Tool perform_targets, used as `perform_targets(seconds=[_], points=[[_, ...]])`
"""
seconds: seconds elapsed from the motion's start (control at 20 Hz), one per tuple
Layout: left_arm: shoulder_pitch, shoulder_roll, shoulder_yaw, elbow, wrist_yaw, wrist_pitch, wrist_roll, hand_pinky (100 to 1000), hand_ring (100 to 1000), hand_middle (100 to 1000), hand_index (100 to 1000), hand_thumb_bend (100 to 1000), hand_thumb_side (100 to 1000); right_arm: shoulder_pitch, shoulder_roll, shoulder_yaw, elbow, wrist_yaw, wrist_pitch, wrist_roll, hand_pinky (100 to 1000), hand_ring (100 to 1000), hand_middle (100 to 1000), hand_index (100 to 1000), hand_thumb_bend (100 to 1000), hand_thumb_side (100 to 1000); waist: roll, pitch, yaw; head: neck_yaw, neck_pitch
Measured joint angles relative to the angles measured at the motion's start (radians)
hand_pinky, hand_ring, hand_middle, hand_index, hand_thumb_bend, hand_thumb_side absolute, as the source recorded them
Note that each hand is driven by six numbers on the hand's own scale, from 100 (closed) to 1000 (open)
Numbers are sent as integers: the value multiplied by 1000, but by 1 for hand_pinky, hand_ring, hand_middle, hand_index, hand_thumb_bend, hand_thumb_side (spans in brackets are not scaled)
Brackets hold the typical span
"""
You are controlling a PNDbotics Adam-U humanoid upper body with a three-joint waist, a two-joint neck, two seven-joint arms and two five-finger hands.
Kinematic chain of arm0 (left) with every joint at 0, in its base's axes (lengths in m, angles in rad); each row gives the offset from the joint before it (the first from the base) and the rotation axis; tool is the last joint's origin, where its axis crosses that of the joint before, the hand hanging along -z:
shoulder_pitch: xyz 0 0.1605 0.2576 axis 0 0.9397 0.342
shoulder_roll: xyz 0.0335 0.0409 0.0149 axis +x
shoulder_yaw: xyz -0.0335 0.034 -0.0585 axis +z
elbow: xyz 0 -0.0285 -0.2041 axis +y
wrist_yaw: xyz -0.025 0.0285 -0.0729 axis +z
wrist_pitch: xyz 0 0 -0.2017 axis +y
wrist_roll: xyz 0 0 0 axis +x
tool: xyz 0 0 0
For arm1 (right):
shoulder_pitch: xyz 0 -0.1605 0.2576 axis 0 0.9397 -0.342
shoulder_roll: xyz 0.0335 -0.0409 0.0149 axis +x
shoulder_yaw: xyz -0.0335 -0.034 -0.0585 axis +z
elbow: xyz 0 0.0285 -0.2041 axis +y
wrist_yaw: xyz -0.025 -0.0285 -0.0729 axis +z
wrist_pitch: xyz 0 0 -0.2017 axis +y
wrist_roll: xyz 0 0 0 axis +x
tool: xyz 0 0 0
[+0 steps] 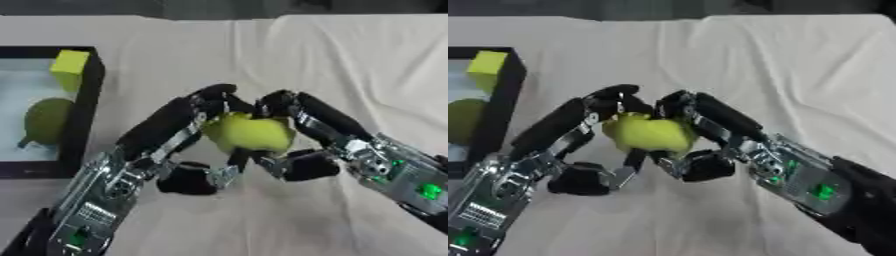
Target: Pick up the objects with one hand, pass them to the other hand, and then place them into the box on the other side of the table.
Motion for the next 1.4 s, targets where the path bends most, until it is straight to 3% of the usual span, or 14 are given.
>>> perform_targets(seconds=[0.25,0.5,0.55,0.7,1.15,1.35,1.4], points=[[0,-1,-3,5,3,0,23,778,907,649,729,100,192,1,0,0,0,-1,-3,3,522,387,376,502,100,100,0,0,0,0,0],[0,-6,-5,7,-1,0,34,744,847,552,617,100,168,6,0,1,0,-1,-5,1,521,387,376,502,100,100,0,0,-2,0,0],[0,-8,-6,8,-2,1,35,716,801,492,531,100,153,9,0,1,0,-1,-6,0,520,387,377,502,100,100,0,0,-2,0,0],[-1,-10,-8,10,-2,-2,42,670,750,427,424,100,111,11,0,6,0,0,-7,-8,524,392,384,507,100,100,0,0,-4,0,0],[-1,-16,-14,10,4,5,97,597,666,355,307,100,154,24,0,12,0,11,-23,-60,526,395,394,514,100,100,0,0,-5,0,0],[0,-19,-16,10,21,18,141,588,657,349,295,100,188,27,0,14,-1,14,-21,-83,527,400,418,535,100,100,0,0,-4,-1,0],[2,-19,-17,10,27,25,157,586,656,346,294,100,209,28,1,16,-2,13,-19,-91,529,404,429,543,175,100,0,0,-4,-1,-1]])
